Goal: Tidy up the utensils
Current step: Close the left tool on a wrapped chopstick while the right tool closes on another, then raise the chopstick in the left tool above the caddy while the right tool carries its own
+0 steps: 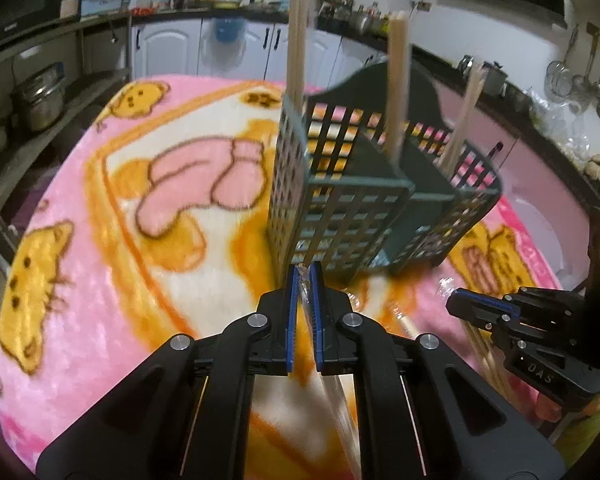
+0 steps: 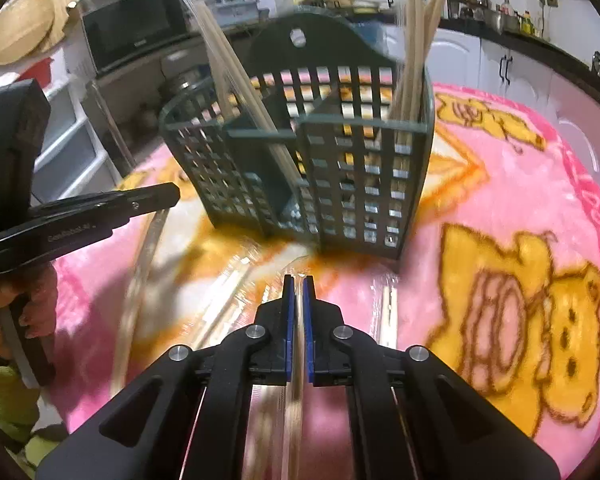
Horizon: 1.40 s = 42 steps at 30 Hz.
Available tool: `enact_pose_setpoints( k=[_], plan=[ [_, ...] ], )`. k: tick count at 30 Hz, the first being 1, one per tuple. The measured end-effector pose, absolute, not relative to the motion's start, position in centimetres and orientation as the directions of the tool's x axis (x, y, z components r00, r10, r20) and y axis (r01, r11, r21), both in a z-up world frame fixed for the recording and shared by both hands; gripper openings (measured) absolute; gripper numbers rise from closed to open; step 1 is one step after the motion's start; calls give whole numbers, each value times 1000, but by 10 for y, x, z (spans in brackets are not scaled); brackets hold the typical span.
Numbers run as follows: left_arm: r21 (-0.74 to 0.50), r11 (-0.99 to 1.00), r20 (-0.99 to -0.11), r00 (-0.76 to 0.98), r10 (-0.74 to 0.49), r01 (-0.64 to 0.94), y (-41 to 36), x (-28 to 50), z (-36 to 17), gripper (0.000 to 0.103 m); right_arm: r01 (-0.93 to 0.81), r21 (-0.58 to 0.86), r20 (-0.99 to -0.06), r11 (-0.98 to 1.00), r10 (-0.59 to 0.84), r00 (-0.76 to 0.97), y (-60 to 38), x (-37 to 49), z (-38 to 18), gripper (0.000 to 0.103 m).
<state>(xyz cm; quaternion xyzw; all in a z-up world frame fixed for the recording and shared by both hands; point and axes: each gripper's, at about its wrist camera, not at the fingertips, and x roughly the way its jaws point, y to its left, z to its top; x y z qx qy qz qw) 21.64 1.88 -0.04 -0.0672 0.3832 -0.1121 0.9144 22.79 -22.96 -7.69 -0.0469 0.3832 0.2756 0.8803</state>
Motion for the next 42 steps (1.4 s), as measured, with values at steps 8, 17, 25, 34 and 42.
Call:
enact_pose_setpoints(
  k=[8, 17, 25, 34, 42],
  plan=[
    [-202, 961, -616, 739, -273, 186, 17, 204, 35, 3, -551, 130, -605, 825, 506, 615, -233, 212, -32, 4],
    [-188, 956, -547, 785, -291, 224, 11, 196, 70, 3, -563, 131, -518, 816, 540, 663, -237, 201, 7, 4],
    [-208, 941, -503, 796, -338, 268, 8, 193, 92, 3, -567, 127, -432, 814, 560, 707, -242, 195, 38, 4],
    [-213, 931, -444, 819, -364, 298, 2, 190, 117, 2, -550, 105, -341, 829, 549, 763, -246, 192, 66, 4],
    [-216, 921, -383, 840, -385, 324, -3, 188, 140, 2, -530, 94, -279, 843, 533, 799, -252, 193, 80, 4]
  ],
)
